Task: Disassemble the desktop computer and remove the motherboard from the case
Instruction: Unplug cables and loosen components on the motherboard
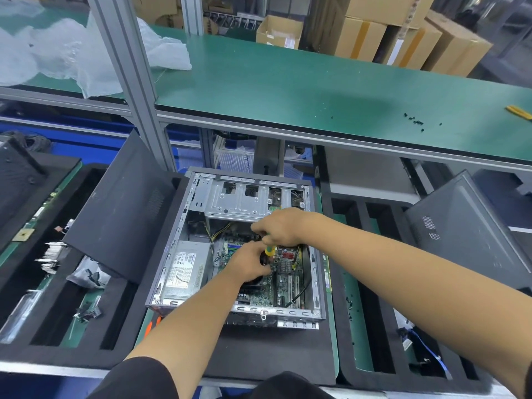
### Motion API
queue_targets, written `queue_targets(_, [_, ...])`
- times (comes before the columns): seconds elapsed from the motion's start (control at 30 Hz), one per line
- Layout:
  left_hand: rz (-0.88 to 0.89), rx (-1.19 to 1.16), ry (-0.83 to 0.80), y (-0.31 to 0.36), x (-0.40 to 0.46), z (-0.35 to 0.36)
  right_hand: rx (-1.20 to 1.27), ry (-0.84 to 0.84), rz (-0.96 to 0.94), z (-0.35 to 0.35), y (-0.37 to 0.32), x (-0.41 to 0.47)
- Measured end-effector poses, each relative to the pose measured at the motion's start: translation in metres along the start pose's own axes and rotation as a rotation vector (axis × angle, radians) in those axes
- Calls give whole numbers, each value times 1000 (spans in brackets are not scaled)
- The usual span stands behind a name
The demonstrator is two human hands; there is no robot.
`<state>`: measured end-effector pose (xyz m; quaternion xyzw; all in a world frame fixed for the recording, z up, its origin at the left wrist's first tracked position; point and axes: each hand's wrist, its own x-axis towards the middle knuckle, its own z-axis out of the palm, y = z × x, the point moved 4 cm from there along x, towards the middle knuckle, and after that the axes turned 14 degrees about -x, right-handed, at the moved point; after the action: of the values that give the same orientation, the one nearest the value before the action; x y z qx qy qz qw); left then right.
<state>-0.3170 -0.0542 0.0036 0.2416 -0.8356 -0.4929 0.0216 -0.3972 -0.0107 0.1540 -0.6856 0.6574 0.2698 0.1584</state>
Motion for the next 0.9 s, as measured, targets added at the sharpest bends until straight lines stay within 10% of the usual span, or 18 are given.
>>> queue_targets(0.27, [10, -3, -20, 2, -1, -1, 106, 94, -81, 4, 8, -4])
queue_targets(0.47, [-3, 6, -23, 2, 0, -1, -270, 107, 85, 5, 3, 4])
queue_targets(0.9, [-5, -6, -19, 1, 0, -2, 194, 141, -109, 6, 4, 3])
